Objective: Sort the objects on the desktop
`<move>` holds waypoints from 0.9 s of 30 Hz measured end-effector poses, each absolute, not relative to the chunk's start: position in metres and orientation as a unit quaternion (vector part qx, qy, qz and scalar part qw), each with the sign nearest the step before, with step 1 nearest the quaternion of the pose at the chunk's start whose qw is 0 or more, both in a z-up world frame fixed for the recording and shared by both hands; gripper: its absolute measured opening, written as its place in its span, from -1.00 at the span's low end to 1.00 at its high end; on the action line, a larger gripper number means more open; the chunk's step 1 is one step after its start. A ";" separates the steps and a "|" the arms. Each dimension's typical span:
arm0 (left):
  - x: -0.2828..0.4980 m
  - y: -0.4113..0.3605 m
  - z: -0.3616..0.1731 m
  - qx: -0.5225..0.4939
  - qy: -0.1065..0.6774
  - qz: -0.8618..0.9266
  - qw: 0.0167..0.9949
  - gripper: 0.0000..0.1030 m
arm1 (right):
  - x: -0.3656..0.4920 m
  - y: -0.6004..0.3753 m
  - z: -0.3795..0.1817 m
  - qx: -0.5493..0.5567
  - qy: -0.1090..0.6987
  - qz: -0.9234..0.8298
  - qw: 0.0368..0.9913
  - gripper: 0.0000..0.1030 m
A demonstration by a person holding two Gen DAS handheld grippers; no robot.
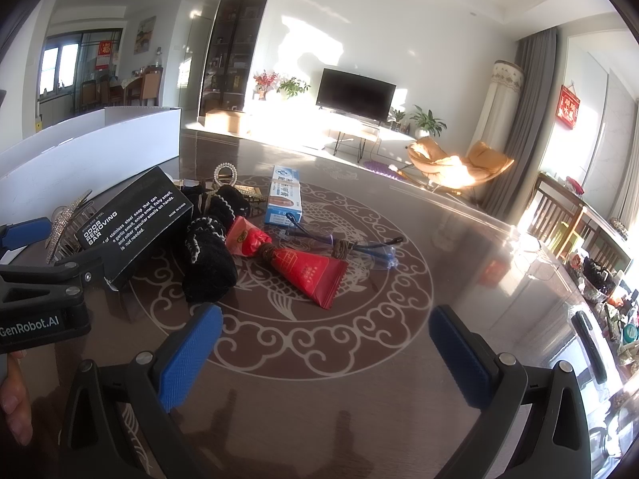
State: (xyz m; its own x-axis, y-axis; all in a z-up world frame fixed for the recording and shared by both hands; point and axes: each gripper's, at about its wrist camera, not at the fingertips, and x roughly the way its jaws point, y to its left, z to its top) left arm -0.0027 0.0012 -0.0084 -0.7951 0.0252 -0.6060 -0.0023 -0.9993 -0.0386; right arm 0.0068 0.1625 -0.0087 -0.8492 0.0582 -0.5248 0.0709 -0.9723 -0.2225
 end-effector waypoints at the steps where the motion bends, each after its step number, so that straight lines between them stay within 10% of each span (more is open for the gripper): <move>1: -0.003 0.001 -0.008 -0.320 -0.018 0.947 0.007 1.00 | 0.007 0.162 -0.009 0.275 0.118 -0.954 0.003 1.00; 27: -0.003 0.002 -0.009 -0.320 -0.018 0.947 0.007 1.00 | 0.007 0.162 -0.011 0.276 0.118 -0.954 0.003 1.00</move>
